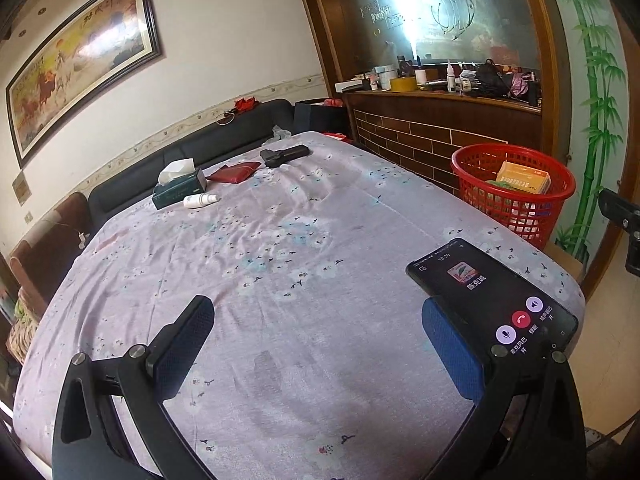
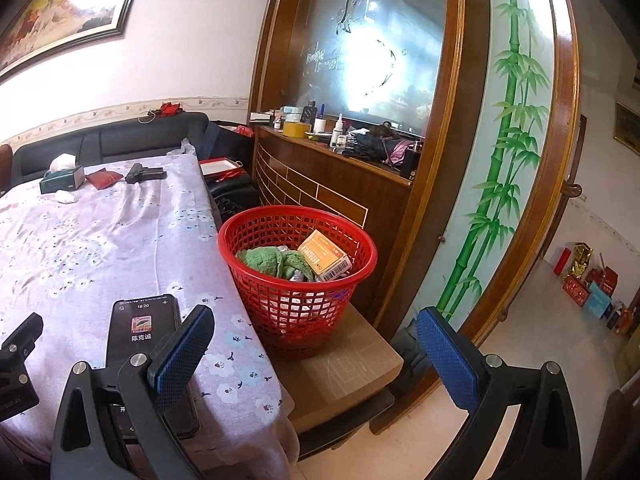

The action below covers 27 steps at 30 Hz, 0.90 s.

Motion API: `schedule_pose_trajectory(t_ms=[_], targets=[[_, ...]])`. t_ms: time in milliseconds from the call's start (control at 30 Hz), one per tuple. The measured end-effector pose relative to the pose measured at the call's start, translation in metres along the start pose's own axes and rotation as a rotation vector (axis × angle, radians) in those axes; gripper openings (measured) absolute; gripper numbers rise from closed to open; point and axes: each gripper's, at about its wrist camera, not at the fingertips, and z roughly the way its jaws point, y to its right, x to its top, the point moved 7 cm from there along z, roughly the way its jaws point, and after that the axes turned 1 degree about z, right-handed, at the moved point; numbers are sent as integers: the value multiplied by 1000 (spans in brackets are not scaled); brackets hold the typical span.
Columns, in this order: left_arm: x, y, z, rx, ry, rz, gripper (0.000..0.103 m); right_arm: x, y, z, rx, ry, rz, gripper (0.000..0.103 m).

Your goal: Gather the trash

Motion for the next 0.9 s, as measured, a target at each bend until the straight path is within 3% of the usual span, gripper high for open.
schedule_pose_trajectory(t_ms=[900], targets=[[-8, -3, 3, -24, -17, -29, 103, 0, -7, -1, -2, 8, -25, 103]])
